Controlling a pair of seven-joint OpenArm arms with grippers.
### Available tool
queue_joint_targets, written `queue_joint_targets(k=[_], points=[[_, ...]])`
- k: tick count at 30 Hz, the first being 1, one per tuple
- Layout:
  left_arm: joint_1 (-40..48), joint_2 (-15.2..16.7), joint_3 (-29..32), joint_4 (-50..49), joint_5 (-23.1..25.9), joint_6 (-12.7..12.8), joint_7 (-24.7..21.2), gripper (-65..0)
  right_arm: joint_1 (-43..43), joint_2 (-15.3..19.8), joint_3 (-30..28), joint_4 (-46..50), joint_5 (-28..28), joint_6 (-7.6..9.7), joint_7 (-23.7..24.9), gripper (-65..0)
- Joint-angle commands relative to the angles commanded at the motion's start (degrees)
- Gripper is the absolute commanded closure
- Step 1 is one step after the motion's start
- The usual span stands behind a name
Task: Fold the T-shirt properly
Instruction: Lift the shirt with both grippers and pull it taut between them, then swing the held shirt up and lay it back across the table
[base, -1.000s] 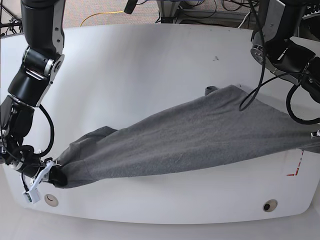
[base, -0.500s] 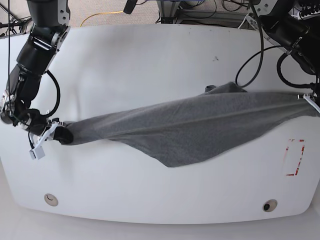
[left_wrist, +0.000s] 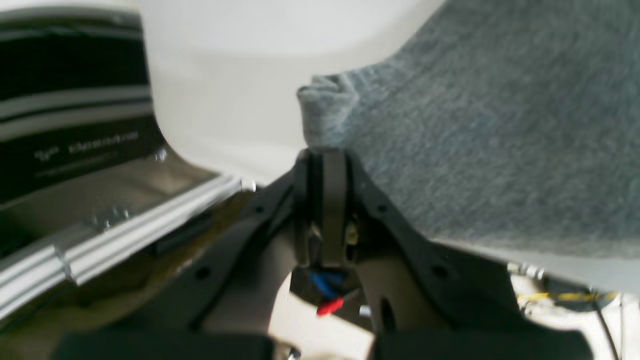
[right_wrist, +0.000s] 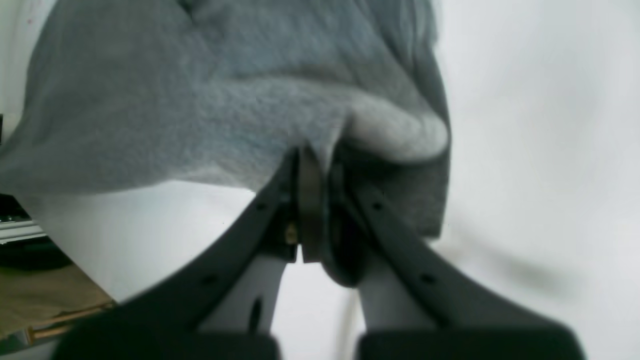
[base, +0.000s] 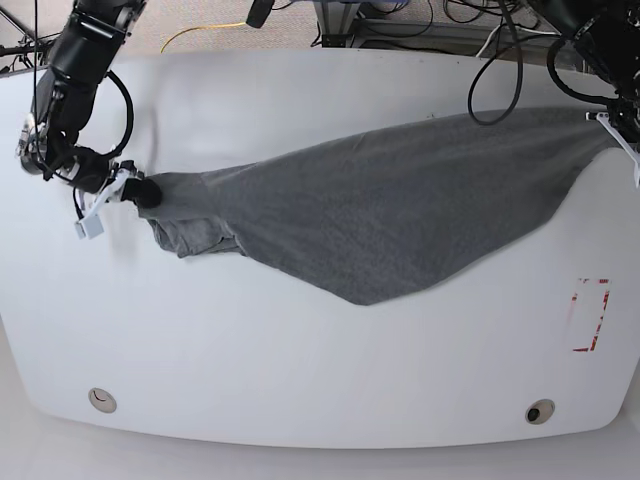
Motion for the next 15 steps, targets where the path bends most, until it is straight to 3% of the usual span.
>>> queue_joint_targets(k=[4, 9, 15], points=[[0.88, 0.97, -0.44, 0.35, 0.0, 0.0, -0.53, 0.0, -1.58, -1.14, 0.0, 0.26, 0.0, 0.0, 0.0, 0.0], [0.09, 1.93, -1.32, 0.44, -0.09, 0.0, -5.19, 0.0, -1.41, -1.67, 0.09, 2.37, 0.09, 0.0, 0.0, 0.0], [-9.67, 3.25, 0.09, 2.37, 0.0, 0.0, -6.15, 0.0, 5.1, -0.53, -0.26, 5.19, -0.26, 0.0, 0.0, 0.0]])
